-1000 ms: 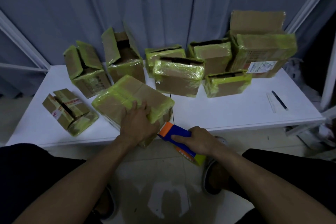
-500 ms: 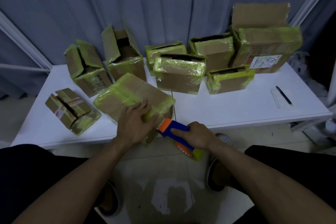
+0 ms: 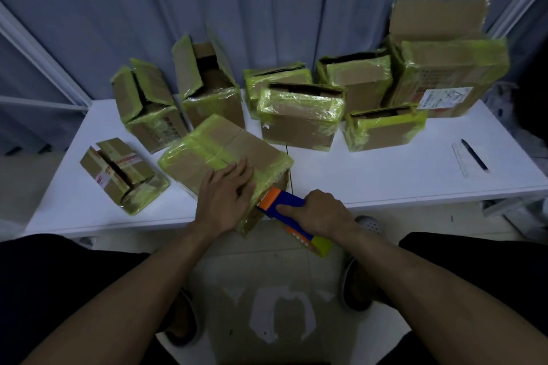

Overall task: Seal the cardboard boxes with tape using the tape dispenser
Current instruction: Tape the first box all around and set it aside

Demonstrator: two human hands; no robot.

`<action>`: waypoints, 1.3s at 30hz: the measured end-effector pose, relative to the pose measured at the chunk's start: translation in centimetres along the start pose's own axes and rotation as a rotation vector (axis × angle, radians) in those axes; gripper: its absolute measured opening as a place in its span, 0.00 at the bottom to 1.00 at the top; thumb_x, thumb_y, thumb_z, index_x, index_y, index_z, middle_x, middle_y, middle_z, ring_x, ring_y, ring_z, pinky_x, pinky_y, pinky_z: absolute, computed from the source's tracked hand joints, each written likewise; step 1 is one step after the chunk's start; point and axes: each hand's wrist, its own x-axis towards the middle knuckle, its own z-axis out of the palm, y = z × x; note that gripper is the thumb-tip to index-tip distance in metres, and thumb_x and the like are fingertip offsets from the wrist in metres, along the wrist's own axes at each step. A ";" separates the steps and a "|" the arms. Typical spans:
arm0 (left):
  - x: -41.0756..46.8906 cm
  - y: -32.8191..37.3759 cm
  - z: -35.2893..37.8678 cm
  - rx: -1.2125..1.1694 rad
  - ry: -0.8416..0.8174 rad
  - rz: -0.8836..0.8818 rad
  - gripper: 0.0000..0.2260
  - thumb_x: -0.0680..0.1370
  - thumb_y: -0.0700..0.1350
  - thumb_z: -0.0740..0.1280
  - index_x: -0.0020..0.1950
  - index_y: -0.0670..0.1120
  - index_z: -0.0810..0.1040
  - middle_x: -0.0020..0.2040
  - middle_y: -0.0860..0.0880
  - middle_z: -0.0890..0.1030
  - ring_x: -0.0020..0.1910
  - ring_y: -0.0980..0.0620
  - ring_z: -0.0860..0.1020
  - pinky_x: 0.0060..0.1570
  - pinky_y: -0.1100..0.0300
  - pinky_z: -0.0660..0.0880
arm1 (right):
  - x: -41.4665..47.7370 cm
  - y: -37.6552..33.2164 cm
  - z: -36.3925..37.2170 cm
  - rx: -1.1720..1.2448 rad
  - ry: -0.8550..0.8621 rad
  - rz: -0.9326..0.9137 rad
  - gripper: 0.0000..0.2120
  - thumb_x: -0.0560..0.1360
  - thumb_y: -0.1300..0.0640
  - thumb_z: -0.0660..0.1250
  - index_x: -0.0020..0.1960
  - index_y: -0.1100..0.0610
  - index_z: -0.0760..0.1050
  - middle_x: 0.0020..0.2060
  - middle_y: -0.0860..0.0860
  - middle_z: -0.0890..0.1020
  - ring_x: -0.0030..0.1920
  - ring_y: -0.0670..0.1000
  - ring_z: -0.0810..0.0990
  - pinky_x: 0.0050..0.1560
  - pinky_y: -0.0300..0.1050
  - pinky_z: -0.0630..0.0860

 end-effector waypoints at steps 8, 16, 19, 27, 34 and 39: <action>-0.4 0.4 -0.7 0.018 -0.006 0.003 0.33 0.79 0.70 0.45 0.79 0.55 0.61 0.79 0.59 0.56 0.79 0.54 0.56 0.76 0.43 0.53 | -0.4 0.7 0.3 -0.117 0.049 0.006 0.30 0.74 0.28 0.65 0.37 0.55 0.68 0.34 0.50 0.76 0.35 0.51 0.77 0.37 0.45 0.72; -0.2 1.9 -0.8 0.079 -0.135 -0.034 0.41 0.73 0.67 0.60 0.81 0.51 0.54 0.82 0.54 0.49 0.80 0.50 0.48 0.74 0.34 0.41 | -2.4 2.4 -1.6 -0.087 0.013 -0.043 0.30 0.72 0.27 0.66 0.35 0.56 0.73 0.30 0.50 0.78 0.31 0.50 0.78 0.32 0.43 0.69; -0.8 0.7 -1.2 0.066 -0.113 -0.008 0.42 0.68 0.71 0.54 0.80 0.56 0.57 0.82 0.54 0.48 0.80 0.48 0.46 0.73 0.32 0.42 | -3.4 3.6 -3.0 -0.051 -0.040 -0.102 0.30 0.70 0.27 0.69 0.40 0.56 0.80 0.33 0.50 0.83 0.34 0.49 0.83 0.34 0.40 0.73; -1.8 -0.7 -1.2 0.193 -0.085 0.006 0.36 0.71 0.71 0.55 0.77 0.63 0.59 0.81 0.51 0.53 0.77 0.39 0.56 0.63 0.36 0.70 | -6.1 2.9 -5.3 0.174 -0.028 -0.211 0.22 0.71 0.33 0.73 0.39 0.52 0.81 0.31 0.44 0.84 0.31 0.43 0.83 0.32 0.34 0.71; -1.0 -1.9 -2.0 0.181 -0.128 0.098 0.33 0.77 0.68 0.62 0.79 0.64 0.55 0.81 0.58 0.45 0.80 0.47 0.44 0.71 0.28 0.52 | -7.1 0.9 -5.8 0.298 -0.048 -0.336 0.19 0.73 0.36 0.72 0.39 0.52 0.80 0.30 0.45 0.83 0.30 0.43 0.81 0.32 0.33 0.71; -1.1 -3.2 -2.8 0.040 -0.132 0.034 0.40 0.73 0.62 0.72 0.79 0.61 0.55 0.82 0.54 0.49 0.80 0.48 0.48 0.73 0.39 0.61 | -6.6 0.3 -5.5 0.292 -0.031 -0.366 0.23 0.70 0.33 0.71 0.42 0.53 0.81 0.34 0.48 0.85 0.33 0.46 0.83 0.34 0.36 0.73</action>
